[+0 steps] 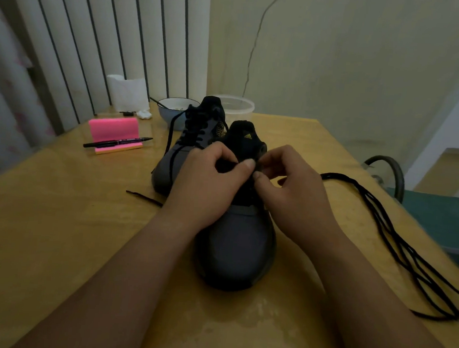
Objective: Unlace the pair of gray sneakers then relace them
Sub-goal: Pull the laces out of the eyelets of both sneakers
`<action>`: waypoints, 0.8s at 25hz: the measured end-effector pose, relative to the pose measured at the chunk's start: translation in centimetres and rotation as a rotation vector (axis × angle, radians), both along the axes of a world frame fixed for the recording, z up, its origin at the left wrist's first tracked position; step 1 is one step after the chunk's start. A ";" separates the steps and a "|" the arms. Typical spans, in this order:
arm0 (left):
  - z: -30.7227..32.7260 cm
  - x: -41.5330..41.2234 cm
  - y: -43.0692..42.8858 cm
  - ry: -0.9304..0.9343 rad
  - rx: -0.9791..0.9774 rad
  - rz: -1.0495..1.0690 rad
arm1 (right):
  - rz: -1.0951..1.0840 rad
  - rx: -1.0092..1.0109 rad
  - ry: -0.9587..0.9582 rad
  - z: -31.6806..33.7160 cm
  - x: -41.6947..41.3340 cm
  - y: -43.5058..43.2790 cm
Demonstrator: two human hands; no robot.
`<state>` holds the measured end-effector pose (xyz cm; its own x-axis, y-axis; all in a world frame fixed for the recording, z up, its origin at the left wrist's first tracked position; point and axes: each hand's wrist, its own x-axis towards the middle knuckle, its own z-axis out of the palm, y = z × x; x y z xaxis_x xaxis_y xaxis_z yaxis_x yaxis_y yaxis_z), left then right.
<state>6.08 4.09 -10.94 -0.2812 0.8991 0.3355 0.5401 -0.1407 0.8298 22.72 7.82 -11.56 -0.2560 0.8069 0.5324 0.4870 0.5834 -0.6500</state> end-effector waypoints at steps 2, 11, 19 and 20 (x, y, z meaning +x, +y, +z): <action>0.1 0.2 0.1 -0.041 0.034 0.002 | 0.024 -0.041 0.025 0.1 0.2 0.1; 0.5 -0.4 0.0 -0.582 -0.075 -0.228 | 0.016 -0.085 0.059 0.2 -0.1 0.1; 0.3 -0.3 -0.2 -0.361 -0.004 -0.190 | 0.041 -0.237 0.125 1.1 -0.3 0.2; 0.3 -0.1 -0.2 -0.262 0.026 -0.133 | 0.052 -0.244 0.149 1.0 -0.2 0.2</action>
<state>5.94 3.92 -10.65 -0.2421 0.9258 0.2904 0.2831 -0.2188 0.9338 22.56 8.02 -10.55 -0.2337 0.9037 0.3588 0.3490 0.4224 -0.8365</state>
